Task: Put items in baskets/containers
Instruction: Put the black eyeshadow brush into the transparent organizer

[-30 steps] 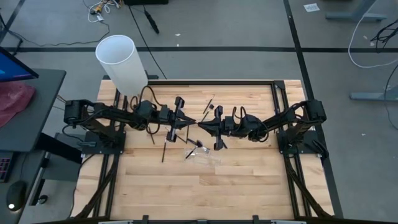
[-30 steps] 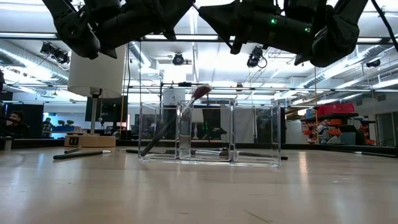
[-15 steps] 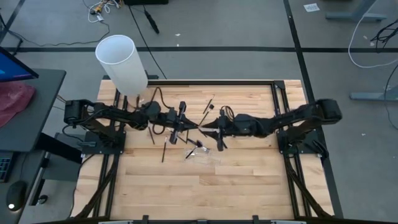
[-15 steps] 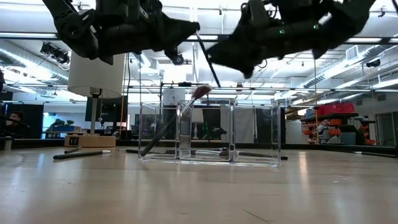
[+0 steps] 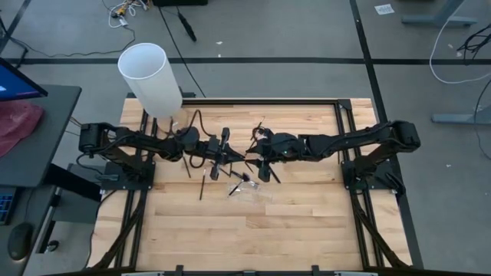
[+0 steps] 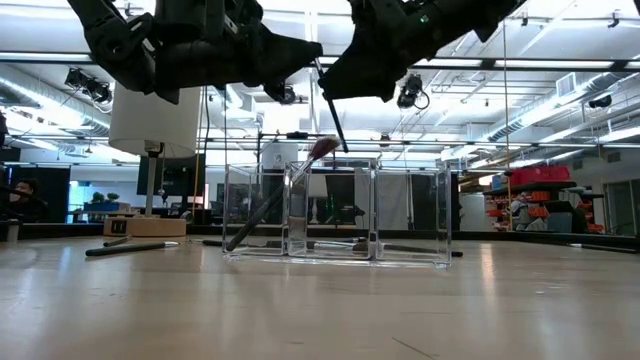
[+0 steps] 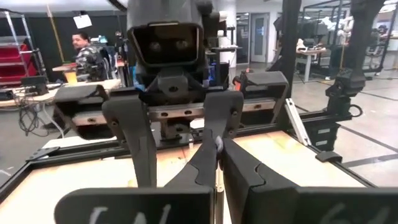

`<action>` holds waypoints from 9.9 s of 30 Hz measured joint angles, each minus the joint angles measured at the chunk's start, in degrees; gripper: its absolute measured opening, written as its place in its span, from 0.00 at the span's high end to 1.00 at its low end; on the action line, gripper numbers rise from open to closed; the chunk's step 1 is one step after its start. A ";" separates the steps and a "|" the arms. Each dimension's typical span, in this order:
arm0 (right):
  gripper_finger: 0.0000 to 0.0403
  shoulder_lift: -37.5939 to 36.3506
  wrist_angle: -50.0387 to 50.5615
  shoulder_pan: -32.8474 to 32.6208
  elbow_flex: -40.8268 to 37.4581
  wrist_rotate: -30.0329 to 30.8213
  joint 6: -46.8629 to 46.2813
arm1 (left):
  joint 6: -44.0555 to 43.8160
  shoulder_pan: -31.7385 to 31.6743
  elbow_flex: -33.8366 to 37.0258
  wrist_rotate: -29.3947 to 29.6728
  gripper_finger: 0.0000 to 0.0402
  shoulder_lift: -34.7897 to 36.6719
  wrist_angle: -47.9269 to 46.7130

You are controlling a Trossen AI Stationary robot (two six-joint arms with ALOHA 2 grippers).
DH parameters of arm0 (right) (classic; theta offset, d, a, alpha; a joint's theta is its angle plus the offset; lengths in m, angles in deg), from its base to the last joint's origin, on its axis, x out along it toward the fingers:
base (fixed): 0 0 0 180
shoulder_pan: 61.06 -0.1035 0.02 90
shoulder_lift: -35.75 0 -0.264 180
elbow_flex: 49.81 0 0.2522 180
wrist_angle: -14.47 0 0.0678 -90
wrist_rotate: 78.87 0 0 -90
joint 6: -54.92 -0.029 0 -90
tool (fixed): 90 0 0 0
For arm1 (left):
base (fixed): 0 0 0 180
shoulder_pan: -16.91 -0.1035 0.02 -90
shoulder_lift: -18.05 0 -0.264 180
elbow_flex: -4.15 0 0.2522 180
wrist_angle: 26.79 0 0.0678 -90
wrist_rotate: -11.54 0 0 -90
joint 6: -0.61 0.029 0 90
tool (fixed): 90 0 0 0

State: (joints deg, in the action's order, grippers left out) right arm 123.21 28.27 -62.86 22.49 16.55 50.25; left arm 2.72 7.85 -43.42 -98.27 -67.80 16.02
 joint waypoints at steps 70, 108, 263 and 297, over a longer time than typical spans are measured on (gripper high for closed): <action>0.97 14.97 -30.37 -17.05 -5.48 24.77 -18.87 | 1.55 -0.56 0.00 2.59 0.67 7.26 -21.75; 0.73 17.71 -21.60 -18.99 -5.42 36.54 -33.89 | 2.03 -0.59 0.00 5.23 0.67 7.26 -21.70; 1.00 10.43 55.67 21.20 -21.64 25.13 -36.23 | 2.50 2.17 0.00 5.23 0.67 7.07 -22.07; 0.82 -4.83 54.02 19.58 -24.91 24.62 -69.17 | 2.51 2.19 0.00 5.22 0.67 7.07 -21.85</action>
State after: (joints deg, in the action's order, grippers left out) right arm 118.38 82.29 -43.28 -2.42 41.16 -18.92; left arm 5.24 10.04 -43.41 -93.05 -60.73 -5.83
